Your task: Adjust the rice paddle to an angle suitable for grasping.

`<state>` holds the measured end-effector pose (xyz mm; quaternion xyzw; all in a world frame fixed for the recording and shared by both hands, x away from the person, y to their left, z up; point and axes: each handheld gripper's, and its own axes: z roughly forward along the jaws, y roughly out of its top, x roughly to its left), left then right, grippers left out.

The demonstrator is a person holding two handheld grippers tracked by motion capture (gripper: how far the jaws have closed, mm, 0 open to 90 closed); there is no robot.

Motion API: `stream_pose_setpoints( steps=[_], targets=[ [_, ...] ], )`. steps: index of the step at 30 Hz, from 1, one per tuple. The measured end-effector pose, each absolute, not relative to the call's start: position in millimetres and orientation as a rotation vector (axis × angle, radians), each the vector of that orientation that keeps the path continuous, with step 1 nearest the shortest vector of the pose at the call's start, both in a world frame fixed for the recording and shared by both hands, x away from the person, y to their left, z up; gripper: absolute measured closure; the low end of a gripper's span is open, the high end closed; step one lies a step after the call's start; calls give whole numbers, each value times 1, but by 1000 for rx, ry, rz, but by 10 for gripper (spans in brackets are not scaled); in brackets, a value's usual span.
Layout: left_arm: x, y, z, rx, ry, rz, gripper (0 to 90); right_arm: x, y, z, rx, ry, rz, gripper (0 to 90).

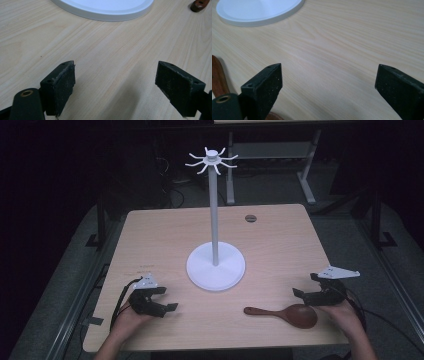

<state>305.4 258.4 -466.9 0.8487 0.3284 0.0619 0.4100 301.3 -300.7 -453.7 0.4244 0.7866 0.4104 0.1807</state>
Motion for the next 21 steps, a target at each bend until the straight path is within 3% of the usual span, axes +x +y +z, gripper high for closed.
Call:
stream_pose_setpoints(
  steps=[4, 11, 15, 16, 21],
  targets=[
    [305, 259, -467, 2132, 838, 150, 156, 302, -300, -452, 1201, 2234, 1157, 71],
    [308, 259, -467, 2130, 842, 147, 156, 298, -289, -447, 1156, 2292, 1193, 158],
    [308, 259, -467, 2131, 840, 146, 156, 297, -284, -446, 1123, 2338, 1194, 239],
    [307, 260, -467, 2131, 834, 152, 156, 297, -280, -445, 1112, 2364, 1192, 311],
    [306, 261, -467, 2124, 840, 142, 156, 293, -269, -440, 1079, 2400, 1213, 484]
  ],
)
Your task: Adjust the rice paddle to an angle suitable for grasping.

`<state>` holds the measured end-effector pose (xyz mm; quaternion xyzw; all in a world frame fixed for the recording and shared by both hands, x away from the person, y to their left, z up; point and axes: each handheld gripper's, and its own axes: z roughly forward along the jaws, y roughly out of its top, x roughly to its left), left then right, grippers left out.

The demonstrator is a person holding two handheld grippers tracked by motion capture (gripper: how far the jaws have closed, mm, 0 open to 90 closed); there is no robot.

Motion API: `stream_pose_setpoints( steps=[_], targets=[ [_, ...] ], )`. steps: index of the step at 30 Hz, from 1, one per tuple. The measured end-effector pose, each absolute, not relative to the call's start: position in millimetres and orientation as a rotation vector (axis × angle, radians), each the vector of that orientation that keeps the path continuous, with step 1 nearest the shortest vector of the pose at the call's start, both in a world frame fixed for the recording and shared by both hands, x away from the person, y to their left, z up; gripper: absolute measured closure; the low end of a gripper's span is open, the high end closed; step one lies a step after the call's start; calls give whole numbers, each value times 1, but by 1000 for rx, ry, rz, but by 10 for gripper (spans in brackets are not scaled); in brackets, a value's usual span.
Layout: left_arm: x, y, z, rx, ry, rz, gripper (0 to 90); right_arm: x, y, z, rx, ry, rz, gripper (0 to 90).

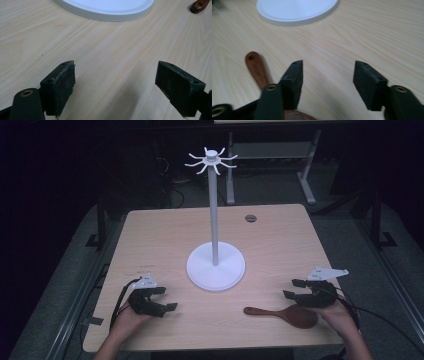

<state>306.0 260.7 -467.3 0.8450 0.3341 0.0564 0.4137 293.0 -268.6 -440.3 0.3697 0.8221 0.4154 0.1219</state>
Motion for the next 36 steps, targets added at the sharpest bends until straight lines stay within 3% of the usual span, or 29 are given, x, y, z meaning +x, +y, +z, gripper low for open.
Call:
stream_pose_setpoints(
  steps=[2, 3, 4, 5, 6, 11, 36],
  targets=[
    [307, 260, -467, 2127, 829, 147, 156, 291, -263, -439, 1047, 2414, 1210, 584],
    [307, 260, -467, 2127, 829, 147, 156, 291, -263, -439, 1047, 2414, 1210, 584],
    [307, 260, -468, 2129, 829, 148, 156, 290, -258, -438, 1024, 2435, 1207, 675],
    [307, 260, -468, 2129, 829, 148, 156, 290, -258, -438, 1024, 2435, 1207, 675],
    [307, 260, -468, 2128, 831, 149, 156, 290, -254, -437, 998, 2452, 1218, 752],
    [307, 261, -468, 2126, 842, 145, 156, 287, -242, -438, 949, 2512, 1220, 891],
    [306, 257, -467, 2139, 827, 147, 156, 274, -172, -450, 668, 2756, 1227, 896]
  ],
)
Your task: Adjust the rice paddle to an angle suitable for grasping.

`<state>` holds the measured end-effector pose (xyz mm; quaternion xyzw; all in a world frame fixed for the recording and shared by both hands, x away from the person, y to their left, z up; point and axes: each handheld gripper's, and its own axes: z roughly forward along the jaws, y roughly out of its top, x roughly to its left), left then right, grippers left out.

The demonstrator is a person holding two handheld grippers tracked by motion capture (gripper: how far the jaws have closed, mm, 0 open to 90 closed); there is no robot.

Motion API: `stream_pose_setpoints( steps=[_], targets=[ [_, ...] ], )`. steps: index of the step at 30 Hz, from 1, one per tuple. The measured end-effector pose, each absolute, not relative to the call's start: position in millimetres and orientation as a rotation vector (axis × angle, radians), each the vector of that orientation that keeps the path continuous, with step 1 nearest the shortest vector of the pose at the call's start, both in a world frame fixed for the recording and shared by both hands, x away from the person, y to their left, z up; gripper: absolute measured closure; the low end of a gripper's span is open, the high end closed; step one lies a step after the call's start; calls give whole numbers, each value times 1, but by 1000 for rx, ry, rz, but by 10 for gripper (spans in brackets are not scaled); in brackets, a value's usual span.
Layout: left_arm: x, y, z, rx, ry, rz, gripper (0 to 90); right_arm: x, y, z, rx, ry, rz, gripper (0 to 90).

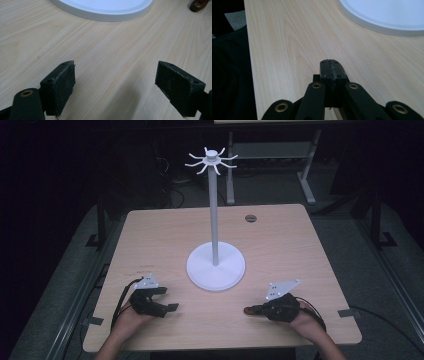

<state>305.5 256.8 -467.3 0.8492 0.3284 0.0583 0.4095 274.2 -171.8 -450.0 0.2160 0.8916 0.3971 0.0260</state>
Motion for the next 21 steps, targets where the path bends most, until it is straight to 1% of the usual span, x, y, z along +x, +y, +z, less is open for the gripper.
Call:
stream_pose_setpoints(
  steps=[11, 21],
  targets=[
    [306, 257, -467, 2143, 823, 155, 156, 276, -164, -459, 668, 2799, 1167, 896],
    [305, 256, -468, 2145, 823, 154, 156, 280, -171, -459, 711, 2782, 1146, 896]
  ],
)
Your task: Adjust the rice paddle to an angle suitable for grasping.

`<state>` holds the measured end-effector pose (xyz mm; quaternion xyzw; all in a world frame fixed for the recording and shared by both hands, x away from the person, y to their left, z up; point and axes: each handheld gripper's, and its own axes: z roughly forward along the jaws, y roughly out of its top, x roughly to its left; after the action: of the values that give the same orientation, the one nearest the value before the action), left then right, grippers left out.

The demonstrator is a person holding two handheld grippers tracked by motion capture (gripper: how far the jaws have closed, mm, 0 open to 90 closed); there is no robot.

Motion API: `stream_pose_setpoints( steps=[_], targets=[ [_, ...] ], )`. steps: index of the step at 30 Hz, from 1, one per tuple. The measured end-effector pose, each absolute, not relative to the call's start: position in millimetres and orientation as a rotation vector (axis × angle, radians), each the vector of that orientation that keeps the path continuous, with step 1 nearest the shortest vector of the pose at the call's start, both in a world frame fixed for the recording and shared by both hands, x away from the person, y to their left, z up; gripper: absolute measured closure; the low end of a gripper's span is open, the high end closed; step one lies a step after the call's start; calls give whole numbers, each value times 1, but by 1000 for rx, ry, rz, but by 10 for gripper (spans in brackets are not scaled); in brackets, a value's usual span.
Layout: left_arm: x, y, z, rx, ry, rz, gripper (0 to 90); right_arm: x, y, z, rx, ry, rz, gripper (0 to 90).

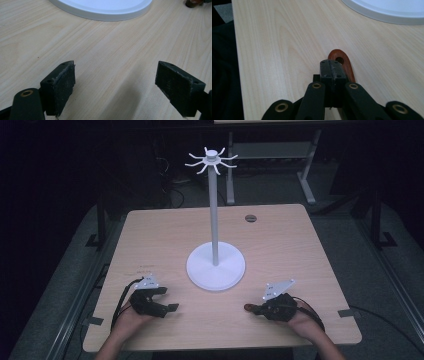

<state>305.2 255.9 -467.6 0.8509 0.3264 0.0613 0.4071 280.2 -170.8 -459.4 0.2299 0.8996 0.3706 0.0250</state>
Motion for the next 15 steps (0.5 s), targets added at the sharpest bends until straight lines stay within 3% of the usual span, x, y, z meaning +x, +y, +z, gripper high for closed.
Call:
stream_pose_setpoints(
  steps=[15],
  targets=[
    [305, 255, -467, 2146, 824, 154, 157, 289, -190, -459, 799, 2722, 1126, 896]
  ],
)
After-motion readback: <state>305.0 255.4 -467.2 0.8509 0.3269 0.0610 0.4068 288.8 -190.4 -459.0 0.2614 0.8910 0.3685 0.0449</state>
